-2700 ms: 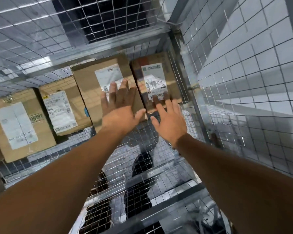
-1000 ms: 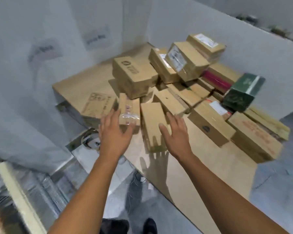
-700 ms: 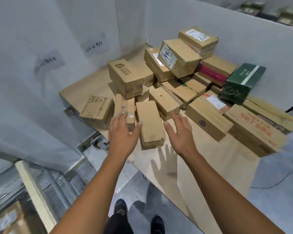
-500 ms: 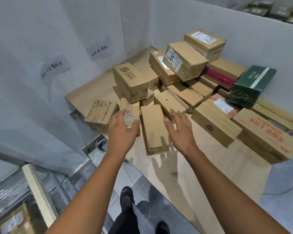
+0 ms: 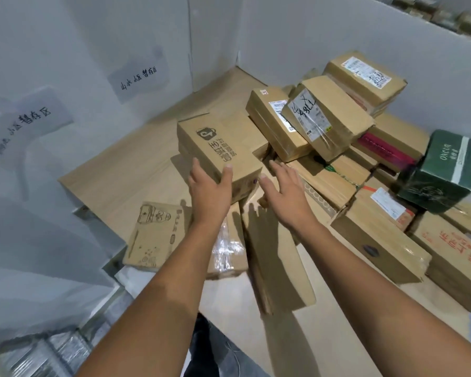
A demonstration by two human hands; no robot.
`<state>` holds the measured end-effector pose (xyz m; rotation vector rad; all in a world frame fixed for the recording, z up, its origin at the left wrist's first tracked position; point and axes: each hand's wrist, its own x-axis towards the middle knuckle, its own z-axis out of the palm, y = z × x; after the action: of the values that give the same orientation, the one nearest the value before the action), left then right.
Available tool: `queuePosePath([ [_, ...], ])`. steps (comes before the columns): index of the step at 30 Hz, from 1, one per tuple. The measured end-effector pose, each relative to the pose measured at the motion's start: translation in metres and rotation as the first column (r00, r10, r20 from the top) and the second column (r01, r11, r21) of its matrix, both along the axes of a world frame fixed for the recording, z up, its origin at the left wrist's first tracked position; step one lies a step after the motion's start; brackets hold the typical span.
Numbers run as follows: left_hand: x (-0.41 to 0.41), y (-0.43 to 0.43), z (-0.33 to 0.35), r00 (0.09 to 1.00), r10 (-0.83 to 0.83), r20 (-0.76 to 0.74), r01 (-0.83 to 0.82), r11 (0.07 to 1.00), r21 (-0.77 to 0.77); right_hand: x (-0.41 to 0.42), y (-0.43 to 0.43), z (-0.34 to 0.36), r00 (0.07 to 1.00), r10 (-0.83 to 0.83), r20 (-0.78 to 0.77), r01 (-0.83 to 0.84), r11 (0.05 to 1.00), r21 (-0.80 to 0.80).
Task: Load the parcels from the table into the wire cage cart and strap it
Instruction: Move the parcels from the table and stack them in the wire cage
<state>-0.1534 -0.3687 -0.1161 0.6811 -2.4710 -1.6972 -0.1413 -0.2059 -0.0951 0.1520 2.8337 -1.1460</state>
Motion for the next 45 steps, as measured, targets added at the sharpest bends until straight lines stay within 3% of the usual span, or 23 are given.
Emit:
queuePosePath([
  [5, -0.036, 0.001, -0.023, 0.988, -0.079, 0.134, 0.066, 0.993, 0.101, -0.065, -0.020, -0.005, 0.998, -0.058, 0.019, 0.058, 0.998, 0.015],
  [10, -0.039, -0.004, -0.033, 0.992, 0.004, 0.128, -0.031, 0.977, 0.210, -0.093, -0.028, -0.012, 0.989, -0.032, 0.143, 0.041, 0.997, -0.059],
  [13, -0.039, -0.001, -0.026, 0.995, -0.013, 0.096, -0.012, 0.969, 0.247, -0.084, -0.030, -0.014, 0.984, 0.028, 0.174, 0.016, 0.970, -0.244],
  [20, 0.017, 0.005, 0.008, 0.994, 0.103, -0.047, -0.076, 0.913, 0.402, -0.040, -0.028, 0.014, 0.997, 0.078, 0.007, -0.063, 0.858, -0.510],
  [27, 0.127, -0.025, 0.027, 0.930, 0.289, -0.226, -0.165, 0.881, 0.444, 0.039, -0.061, 0.029, 0.942, 0.336, 0.005, -0.280, 0.792, -0.542],
  [30, 0.186, -0.059, 0.026, 0.875, 0.427, -0.228, -0.271, 0.823, 0.499, 0.087, -0.101, 0.029, 0.869, 0.494, -0.016, -0.380, 0.646, -0.663],
  [34, 0.272, -0.111, 0.022, 0.729, 0.658, -0.188, -0.467, 0.679, 0.567, 0.155, -0.165, 0.025, 0.734, 0.679, -0.003, -0.495, 0.532, -0.687],
  [40, 0.404, -0.174, -0.007, 0.400, 0.903, -0.158, -0.630, 0.396, 0.668, 0.259, -0.268, 0.007, 0.418, 0.908, 0.025, -0.740, 0.357, -0.570],
  [45, 0.512, -0.201, -0.042, 0.229, 0.969, -0.087, -0.604, 0.212, 0.768, 0.349, -0.339, -0.024, 0.137, 0.983, 0.126, -0.848, 0.182, -0.497],
])
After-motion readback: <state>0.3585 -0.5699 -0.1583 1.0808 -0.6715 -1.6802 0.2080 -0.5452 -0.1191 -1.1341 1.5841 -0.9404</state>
